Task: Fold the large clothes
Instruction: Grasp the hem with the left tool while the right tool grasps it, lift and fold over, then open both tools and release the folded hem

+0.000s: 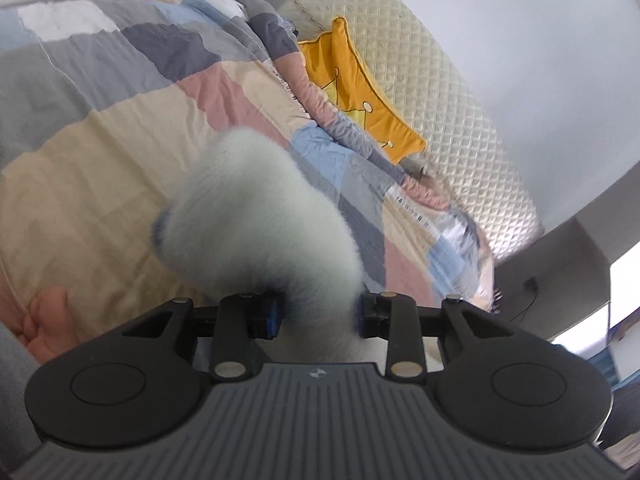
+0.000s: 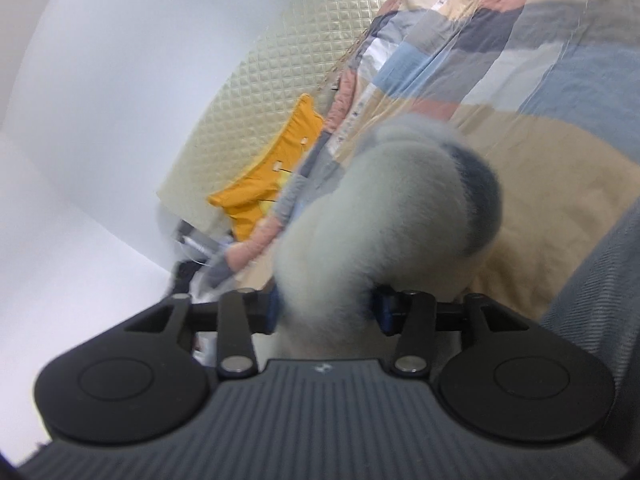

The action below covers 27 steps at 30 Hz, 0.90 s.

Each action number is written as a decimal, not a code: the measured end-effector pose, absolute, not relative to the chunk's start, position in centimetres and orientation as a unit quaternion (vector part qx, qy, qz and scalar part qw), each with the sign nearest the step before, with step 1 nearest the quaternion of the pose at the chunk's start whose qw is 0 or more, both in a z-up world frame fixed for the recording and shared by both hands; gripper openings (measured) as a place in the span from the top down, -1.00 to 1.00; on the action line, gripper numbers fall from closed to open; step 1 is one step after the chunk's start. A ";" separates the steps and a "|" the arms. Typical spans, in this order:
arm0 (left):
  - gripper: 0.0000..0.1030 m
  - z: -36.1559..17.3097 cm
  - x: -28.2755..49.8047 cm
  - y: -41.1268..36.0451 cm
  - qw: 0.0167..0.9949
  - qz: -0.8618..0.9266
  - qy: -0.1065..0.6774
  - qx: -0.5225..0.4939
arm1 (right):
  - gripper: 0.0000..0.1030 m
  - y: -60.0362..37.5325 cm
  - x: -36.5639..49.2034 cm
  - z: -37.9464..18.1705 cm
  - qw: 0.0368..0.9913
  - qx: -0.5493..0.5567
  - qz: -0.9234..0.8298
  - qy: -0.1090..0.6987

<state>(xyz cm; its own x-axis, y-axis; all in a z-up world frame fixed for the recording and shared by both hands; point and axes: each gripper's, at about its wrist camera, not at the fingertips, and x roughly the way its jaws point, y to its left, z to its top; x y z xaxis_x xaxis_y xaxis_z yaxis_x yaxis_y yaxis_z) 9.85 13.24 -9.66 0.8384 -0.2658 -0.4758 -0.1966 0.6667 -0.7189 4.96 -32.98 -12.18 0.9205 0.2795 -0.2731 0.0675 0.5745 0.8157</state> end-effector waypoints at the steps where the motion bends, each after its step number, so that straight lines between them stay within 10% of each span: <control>1: 0.25 -9.7 10.1 13.5 0.865 -0.024 0.284 -0.414 | -0.39 -33.1 5.1 -12.2 0.859 0.472 0.071 0.184; 27: 0.17 -10.0 33.1 13.7 0.890 -0.005 0.350 -0.294 | -0.37 -33.2 24.1 -11.8 0.897 0.348 0.023 0.271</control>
<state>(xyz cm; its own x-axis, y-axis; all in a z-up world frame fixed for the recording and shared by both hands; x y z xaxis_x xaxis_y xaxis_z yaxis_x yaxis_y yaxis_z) 33.08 13.68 -10.02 0.7556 -0.2153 -0.6186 -0.1959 0.8269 -0.5271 24.12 -33.16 -11.84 0.8519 0.2303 -0.4703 0.1471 0.7568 0.6369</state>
